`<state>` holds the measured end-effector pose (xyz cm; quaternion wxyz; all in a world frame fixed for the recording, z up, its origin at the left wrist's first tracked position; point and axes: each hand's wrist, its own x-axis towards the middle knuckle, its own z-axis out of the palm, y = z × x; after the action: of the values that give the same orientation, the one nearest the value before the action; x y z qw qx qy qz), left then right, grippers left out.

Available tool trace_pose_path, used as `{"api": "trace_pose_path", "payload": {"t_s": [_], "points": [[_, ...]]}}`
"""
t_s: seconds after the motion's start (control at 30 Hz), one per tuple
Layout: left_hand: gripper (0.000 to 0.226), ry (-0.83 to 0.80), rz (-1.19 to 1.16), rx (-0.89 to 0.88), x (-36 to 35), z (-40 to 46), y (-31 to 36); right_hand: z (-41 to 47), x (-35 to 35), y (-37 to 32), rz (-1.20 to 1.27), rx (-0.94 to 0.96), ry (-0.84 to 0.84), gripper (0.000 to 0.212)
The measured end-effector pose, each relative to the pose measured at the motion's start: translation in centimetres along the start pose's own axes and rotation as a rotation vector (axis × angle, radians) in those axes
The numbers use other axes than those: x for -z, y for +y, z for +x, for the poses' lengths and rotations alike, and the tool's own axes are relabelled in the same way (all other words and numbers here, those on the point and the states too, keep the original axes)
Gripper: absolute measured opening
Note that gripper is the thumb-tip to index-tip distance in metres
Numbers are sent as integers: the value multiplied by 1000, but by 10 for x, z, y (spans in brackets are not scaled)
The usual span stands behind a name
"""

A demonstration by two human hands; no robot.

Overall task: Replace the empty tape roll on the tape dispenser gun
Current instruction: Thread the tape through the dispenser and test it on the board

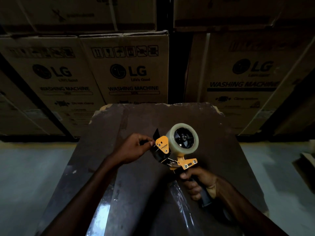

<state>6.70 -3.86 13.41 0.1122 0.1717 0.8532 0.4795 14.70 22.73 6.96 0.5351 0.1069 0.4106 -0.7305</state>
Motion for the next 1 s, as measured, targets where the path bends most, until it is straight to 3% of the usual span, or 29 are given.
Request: {"api": "trace_pose_path", "payload": {"t_s": [0.23,0.43,0.77,1.0], "points": [[31,96,39,-45,-28,5,-12,11,9,4,83,73,66,43],[35,145,-89,61,-44,20,-23,21,18,5,118,103,123,25],[37,311,-266,265,-64,43,-54,46,44,-3,164,123,244,22],[36,290,-252,385,-78,44,-90,74,71,-12,209,78,358,19]]}}
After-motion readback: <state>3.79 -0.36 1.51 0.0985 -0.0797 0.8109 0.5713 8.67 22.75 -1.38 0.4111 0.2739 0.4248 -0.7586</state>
